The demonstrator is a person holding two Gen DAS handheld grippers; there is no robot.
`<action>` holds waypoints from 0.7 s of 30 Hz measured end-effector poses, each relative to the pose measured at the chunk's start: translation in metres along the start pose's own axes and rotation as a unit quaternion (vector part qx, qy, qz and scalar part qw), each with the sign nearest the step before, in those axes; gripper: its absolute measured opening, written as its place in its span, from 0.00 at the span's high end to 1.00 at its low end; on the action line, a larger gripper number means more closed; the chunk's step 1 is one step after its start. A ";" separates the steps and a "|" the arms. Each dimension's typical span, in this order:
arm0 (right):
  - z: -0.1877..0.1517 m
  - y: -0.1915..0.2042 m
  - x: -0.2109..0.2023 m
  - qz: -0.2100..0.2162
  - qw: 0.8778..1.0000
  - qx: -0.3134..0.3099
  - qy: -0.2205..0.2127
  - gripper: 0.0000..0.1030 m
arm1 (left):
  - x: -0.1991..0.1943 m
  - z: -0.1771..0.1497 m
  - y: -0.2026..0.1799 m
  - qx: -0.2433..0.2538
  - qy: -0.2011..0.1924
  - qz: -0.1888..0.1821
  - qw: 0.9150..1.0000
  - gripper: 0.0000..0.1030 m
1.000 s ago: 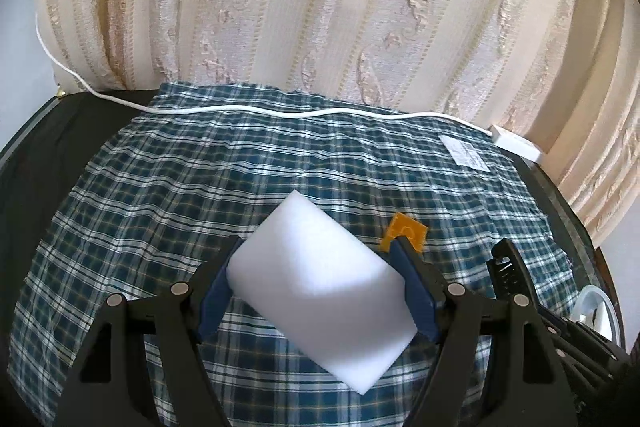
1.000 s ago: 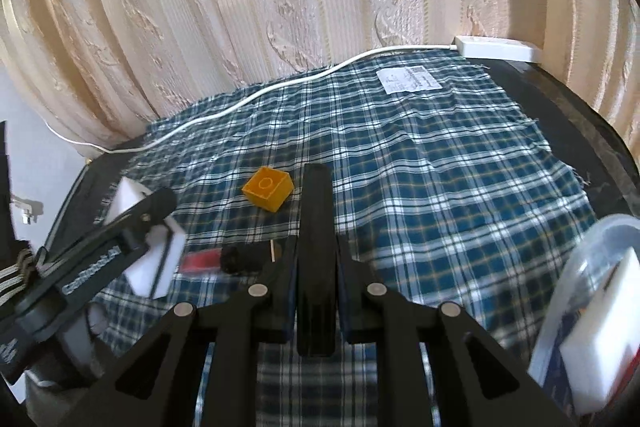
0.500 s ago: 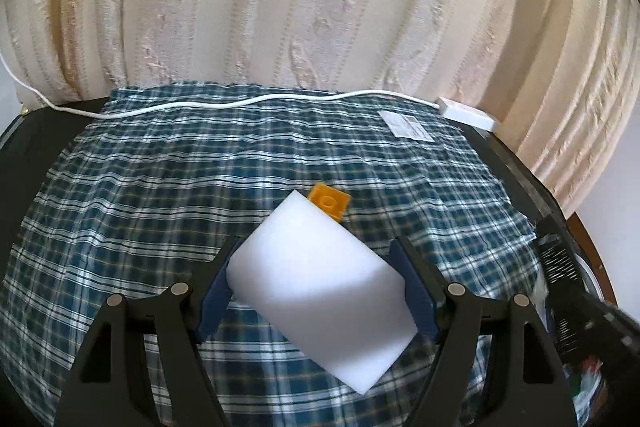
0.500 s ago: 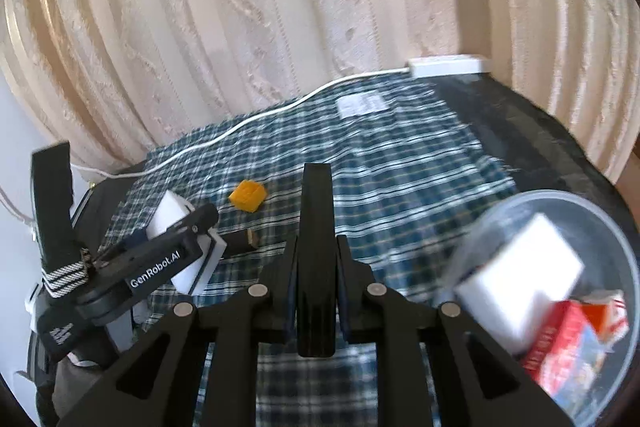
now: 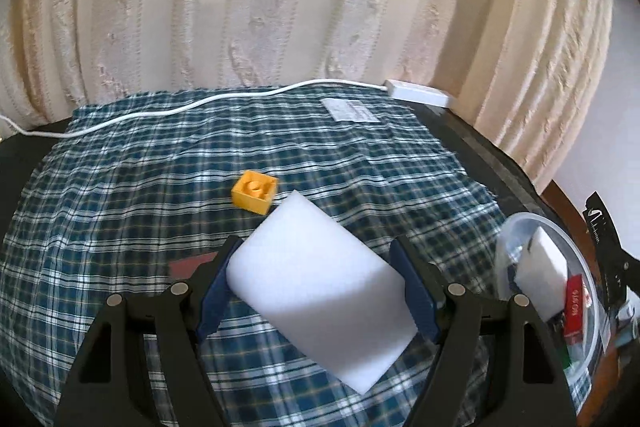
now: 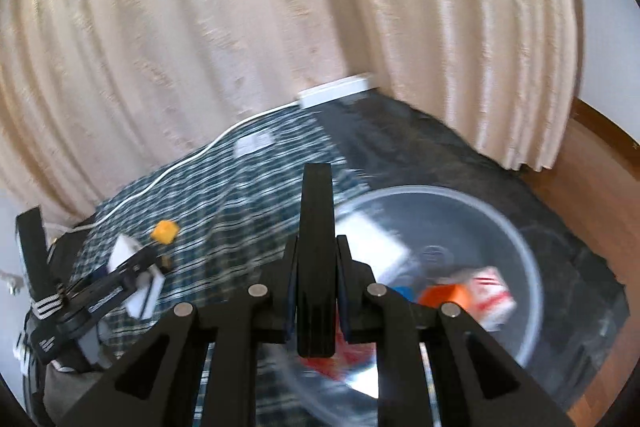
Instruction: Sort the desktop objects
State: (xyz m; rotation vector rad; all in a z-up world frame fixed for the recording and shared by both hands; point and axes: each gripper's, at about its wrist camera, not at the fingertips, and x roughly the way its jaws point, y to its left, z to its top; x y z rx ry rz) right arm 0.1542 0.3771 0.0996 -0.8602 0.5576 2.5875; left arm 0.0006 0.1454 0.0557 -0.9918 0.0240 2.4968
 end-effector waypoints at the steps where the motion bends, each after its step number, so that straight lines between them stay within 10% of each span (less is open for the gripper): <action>1: 0.001 -0.007 -0.002 -0.007 1.000 0.004 -0.002 0.82 | -0.001 0.000 -0.002 0.004 -0.001 -0.002 1.000 0.25; 21: -0.010 -0.057 0.024 -0.054 0.997 0.039 0.039 0.82 | -0.008 -0.009 -0.031 0.040 0.002 -0.038 0.998 0.24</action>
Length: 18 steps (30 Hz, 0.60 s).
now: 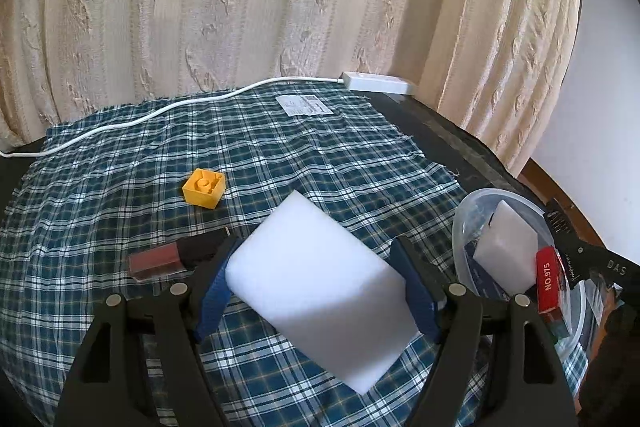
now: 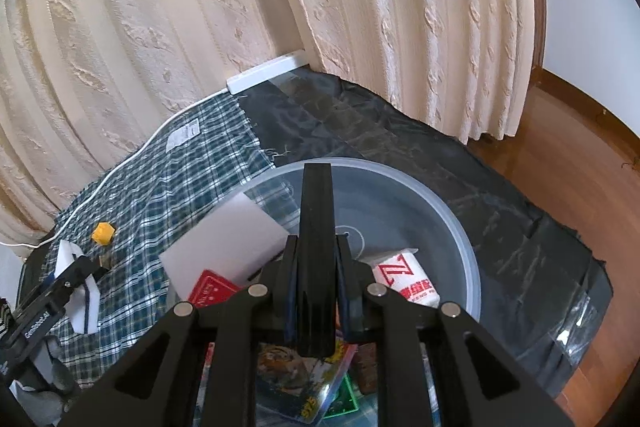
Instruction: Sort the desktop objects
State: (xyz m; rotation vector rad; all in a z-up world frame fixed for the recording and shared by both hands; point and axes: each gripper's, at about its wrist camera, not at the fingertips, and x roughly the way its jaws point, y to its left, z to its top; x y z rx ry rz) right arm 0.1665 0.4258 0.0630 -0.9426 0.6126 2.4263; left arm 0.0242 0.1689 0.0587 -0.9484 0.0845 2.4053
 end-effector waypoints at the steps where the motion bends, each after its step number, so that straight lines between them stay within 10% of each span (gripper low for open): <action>1: 0.001 -0.001 0.002 -0.002 1.000 0.001 0.001 0.82 | -0.001 0.000 0.000 0.000 0.000 0.000 1.000 0.24; 18: -0.013 0.007 -0.024 0.058 0.998 -0.017 -0.014 0.78 | -0.001 -0.002 -0.003 0.000 0.003 -0.008 1.000 0.24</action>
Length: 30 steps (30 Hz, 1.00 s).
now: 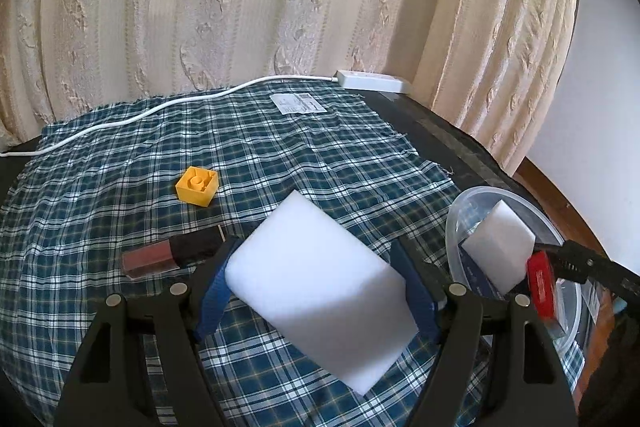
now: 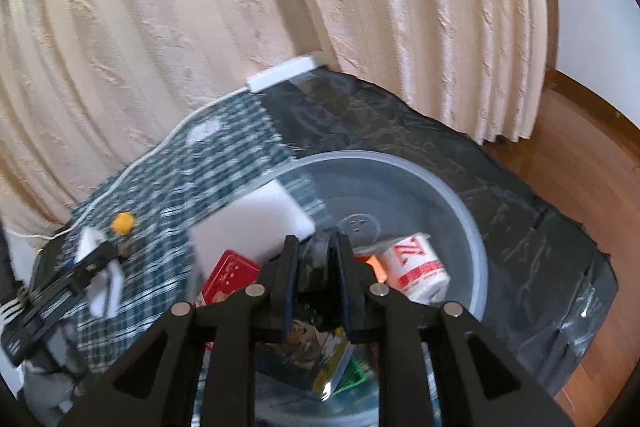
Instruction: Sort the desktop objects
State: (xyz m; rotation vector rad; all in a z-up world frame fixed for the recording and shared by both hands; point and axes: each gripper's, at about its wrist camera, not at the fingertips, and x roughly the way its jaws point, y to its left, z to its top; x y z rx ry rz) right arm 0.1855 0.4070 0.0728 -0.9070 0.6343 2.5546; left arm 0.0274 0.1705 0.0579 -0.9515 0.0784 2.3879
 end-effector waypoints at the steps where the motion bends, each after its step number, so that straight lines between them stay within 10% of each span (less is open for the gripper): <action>1: -0.003 0.003 -0.004 0.008 1.000 -0.005 -0.004 0.76 | 0.000 0.000 0.000 -0.001 0.000 0.000 1.000 0.24; 10: -0.015 0.021 -0.040 0.024 0.998 -0.044 -0.048 0.34 | -0.001 0.001 0.000 -0.003 0.000 0.000 1.000 0.24; 21: -0.046 0.055 -0.026 -0.001 0.987 -0.161 0.002 0.29 | -0.004 -0.001 -0.003 0.001 -0.002 -0.004 1.000 0.24; 30: -0.029 0.015 -0.006 -0.050 0.995 -0.085 0.002 0.29 | -0.004 -0.001 -0.007 0.009 -0.001 -0.008 1.000 0.24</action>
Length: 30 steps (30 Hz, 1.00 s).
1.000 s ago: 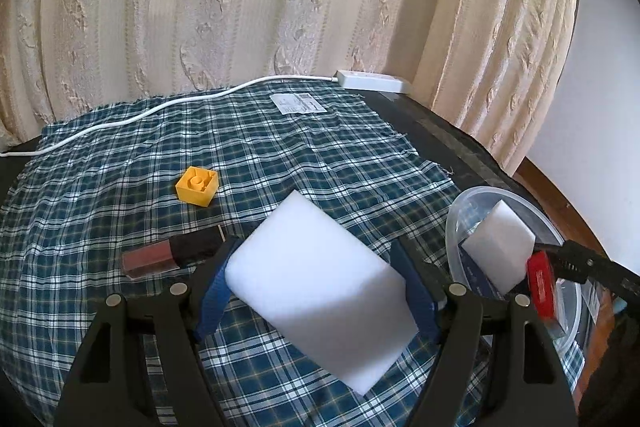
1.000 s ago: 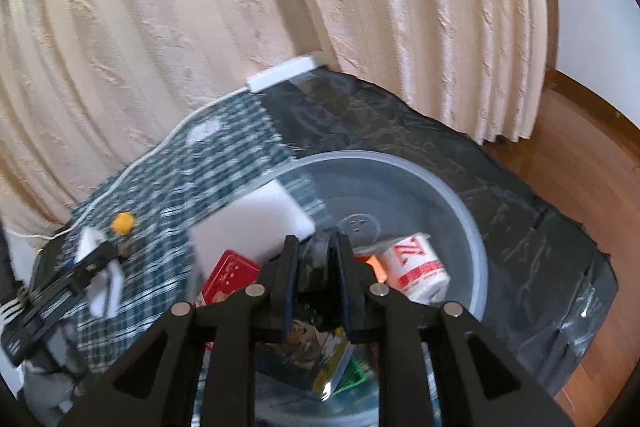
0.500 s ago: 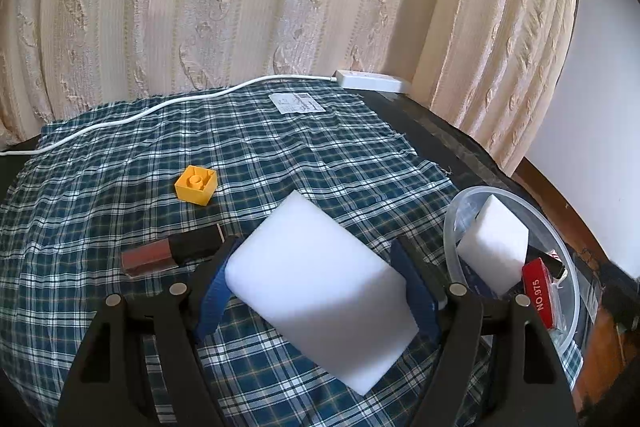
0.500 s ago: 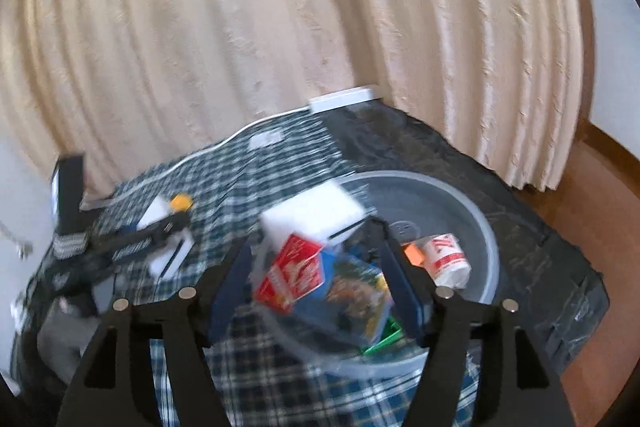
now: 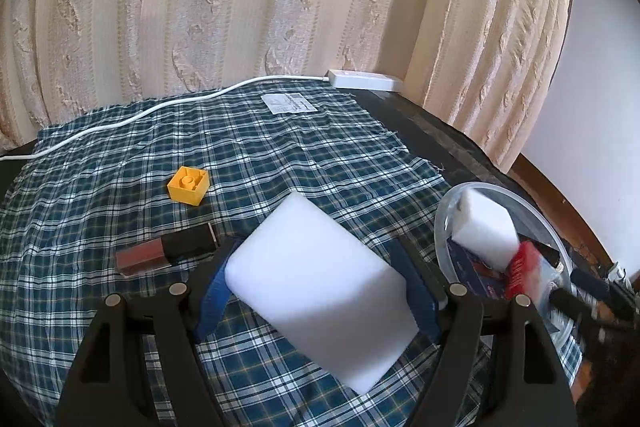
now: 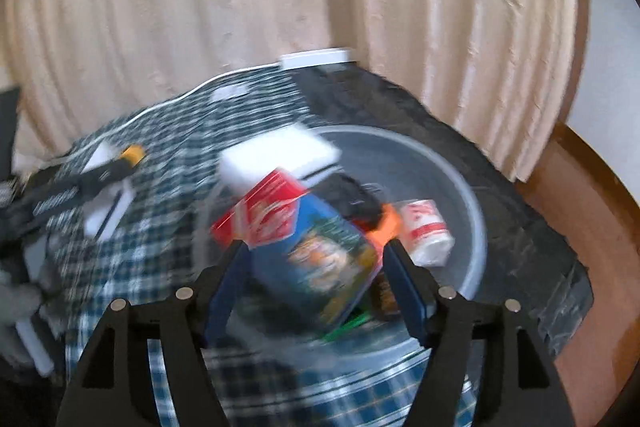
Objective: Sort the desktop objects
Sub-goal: 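Carry the white foam sponge with the left tool into the bowl and release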
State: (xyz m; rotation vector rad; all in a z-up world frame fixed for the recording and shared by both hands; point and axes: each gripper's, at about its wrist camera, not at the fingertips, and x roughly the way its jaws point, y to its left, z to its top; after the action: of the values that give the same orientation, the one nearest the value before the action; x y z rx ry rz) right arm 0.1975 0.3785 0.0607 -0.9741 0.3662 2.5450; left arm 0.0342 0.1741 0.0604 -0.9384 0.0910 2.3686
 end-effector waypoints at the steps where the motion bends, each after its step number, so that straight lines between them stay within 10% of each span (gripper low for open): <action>1: 0.002 -0.006 0.001 -0.007 1.000 0.009 -0.002 0.29 | 0.000 0.000 0.000 0.000 0.000 -0.001 1.000 0.24; 7: 0.006 -0.022 -0.002 0.014 0.999 0.042 -0.007 0.29 | 0.002 -0.001 -0.003 0.006 0.004 -0.003 1.000 0.24; 17: -0.017 0.027 -0.011 0.070 0.994 -0.078 0.001 0.28 | 0.004 -0.003 -0.004 0.004 0.010 -0.010 1.000 0.24; 30: -0.003 -0.019 0.012 -0.009 1.000 0.005 0.008 0.28 | 0.005 -0.005 -0.010 0.015 0.013 -0.015 1.000 0.24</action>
State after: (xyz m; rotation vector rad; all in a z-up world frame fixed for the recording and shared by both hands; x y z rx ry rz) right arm 0.1999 0.3976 0.0482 -0.9906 0.3713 2.5181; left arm 0.0398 0.1830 0.0552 -0.9499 0.1199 2.3215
